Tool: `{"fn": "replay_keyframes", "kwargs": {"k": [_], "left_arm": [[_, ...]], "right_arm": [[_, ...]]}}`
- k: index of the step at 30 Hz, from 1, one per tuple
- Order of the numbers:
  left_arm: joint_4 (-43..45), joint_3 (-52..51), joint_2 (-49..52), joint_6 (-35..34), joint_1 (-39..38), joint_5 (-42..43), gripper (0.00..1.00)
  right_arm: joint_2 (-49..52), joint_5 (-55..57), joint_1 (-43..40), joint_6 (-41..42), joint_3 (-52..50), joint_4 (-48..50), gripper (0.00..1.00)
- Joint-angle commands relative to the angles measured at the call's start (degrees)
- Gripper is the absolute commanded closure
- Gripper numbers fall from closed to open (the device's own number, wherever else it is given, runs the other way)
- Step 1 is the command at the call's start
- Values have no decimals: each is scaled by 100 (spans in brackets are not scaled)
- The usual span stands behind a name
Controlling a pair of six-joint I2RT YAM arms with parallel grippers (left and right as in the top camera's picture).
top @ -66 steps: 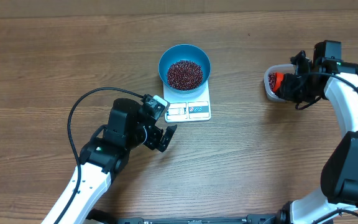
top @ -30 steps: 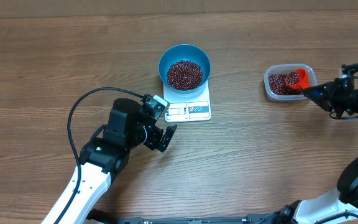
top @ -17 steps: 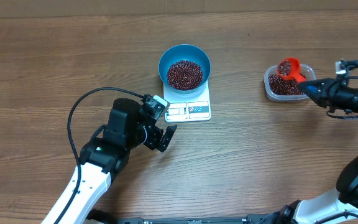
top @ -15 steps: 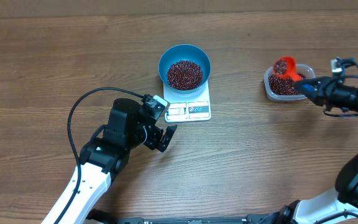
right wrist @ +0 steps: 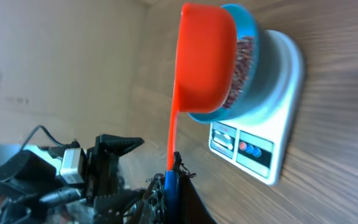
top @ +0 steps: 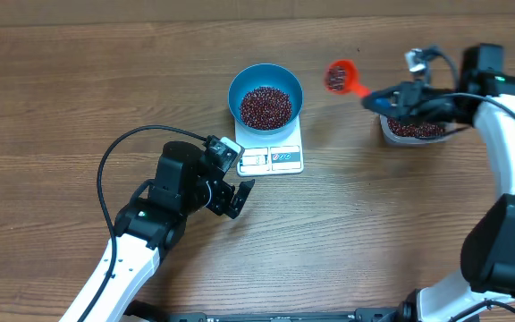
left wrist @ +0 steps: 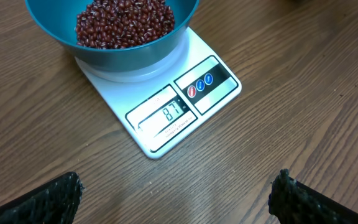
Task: Scoop item into bowl and weigh 150g on scale
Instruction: 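Carry the scoop left over the blue bowl and pour beans in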
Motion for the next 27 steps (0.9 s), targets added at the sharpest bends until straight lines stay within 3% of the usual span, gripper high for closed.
{"fn": "replay_keyframes", "kwargs": {"k": [1, 11, 27], "left_arm": [[2, 120, 20, -55, 26, 68, 0], [2, 120, 20, -55, 26, 68, 1], [0, 120, 20, -55, 26, 68, 1]], "right_arm": [[-136, 203, 424, 675, 173, 343, 96], [-136, 1985, 1641, 1399, 455, 798, 96], [-136, 7329, 3718, 905, 1303, 317, 96]]}}
